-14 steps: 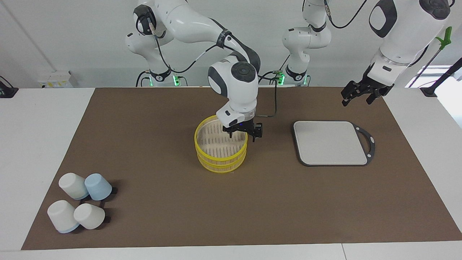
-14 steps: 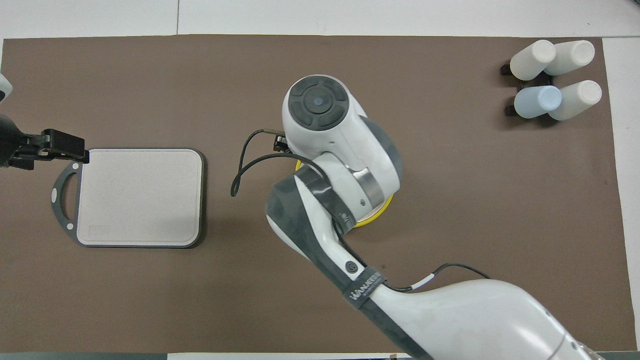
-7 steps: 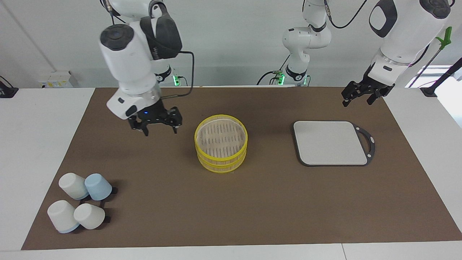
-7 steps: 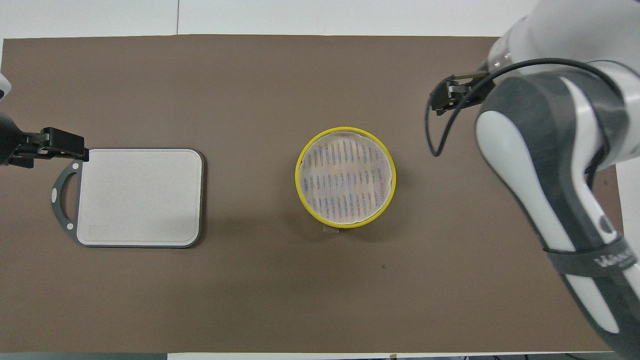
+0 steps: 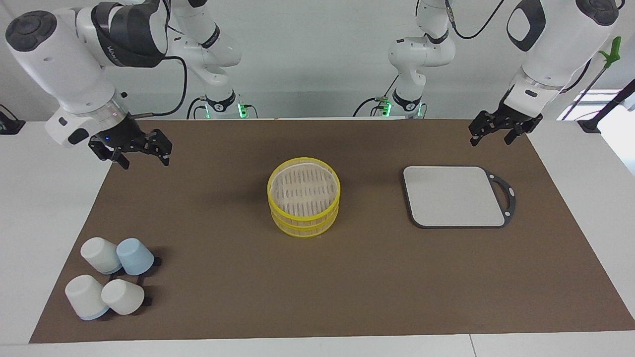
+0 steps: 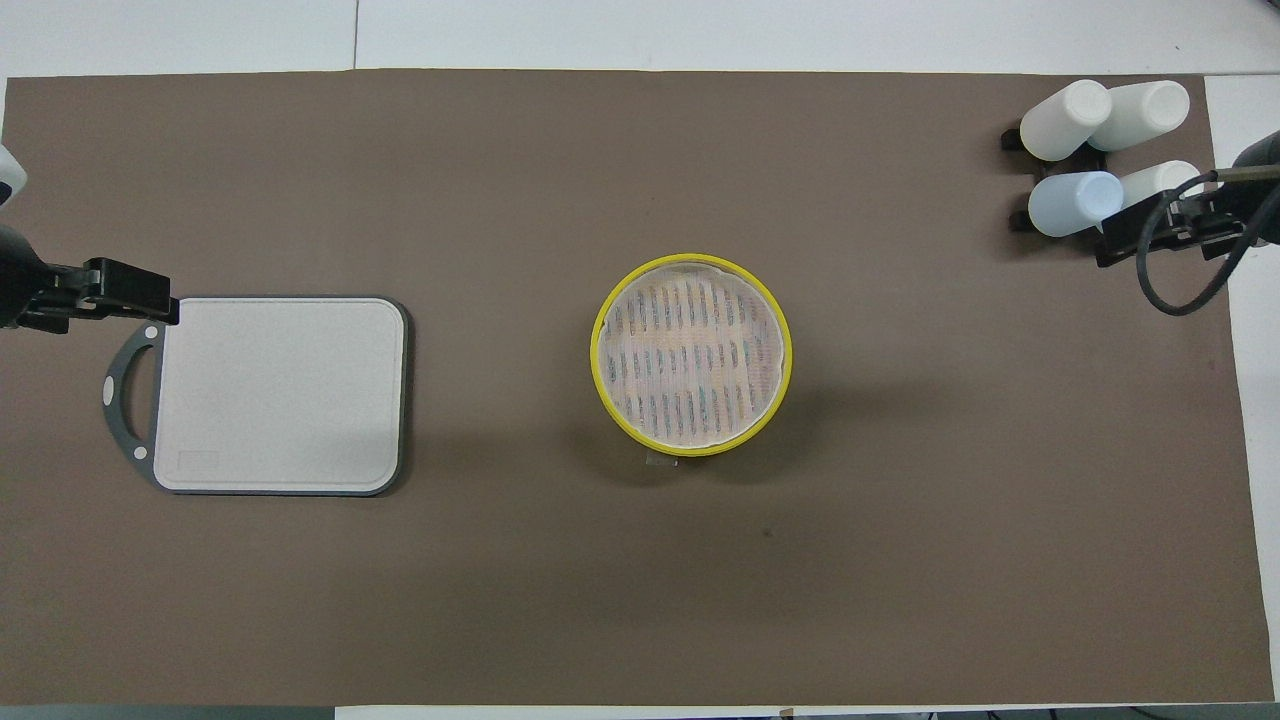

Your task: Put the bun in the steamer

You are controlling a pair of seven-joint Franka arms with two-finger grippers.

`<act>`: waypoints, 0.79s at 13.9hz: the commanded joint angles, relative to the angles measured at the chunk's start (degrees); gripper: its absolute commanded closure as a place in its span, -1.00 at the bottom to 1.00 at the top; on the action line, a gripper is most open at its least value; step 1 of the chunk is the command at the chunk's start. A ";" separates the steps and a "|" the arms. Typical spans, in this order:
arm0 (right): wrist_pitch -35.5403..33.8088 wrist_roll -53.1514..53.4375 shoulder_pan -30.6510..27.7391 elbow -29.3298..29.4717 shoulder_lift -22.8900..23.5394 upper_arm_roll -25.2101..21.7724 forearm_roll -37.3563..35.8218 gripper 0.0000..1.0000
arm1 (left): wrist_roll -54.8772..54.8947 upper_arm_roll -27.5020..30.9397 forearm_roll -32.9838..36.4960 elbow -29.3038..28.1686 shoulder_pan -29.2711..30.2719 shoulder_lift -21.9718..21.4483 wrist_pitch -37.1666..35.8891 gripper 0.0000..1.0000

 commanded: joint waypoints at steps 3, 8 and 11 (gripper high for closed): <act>7.87 -0.45 -1.75 -11.11 -7.24 0.99 -0.18 -1.00 | 0.75 0.68 0.84 -0.56 -0.71 -0.88 0.54 -1.00; 7.00 -0.63 -2.10 -9.78 -6.71 0.99 -0.36 -1.00 | 0.75 0.68 0.84 -0.56 -0.79 -0.88 0.28 -1.00; 6.92 -0.71 -2.63 -9.78 -6.71 0.99 -0.36 -1.00 | 0.75 0.68 0.84 -0.56 -0.71 -0.88 0.36 -1.00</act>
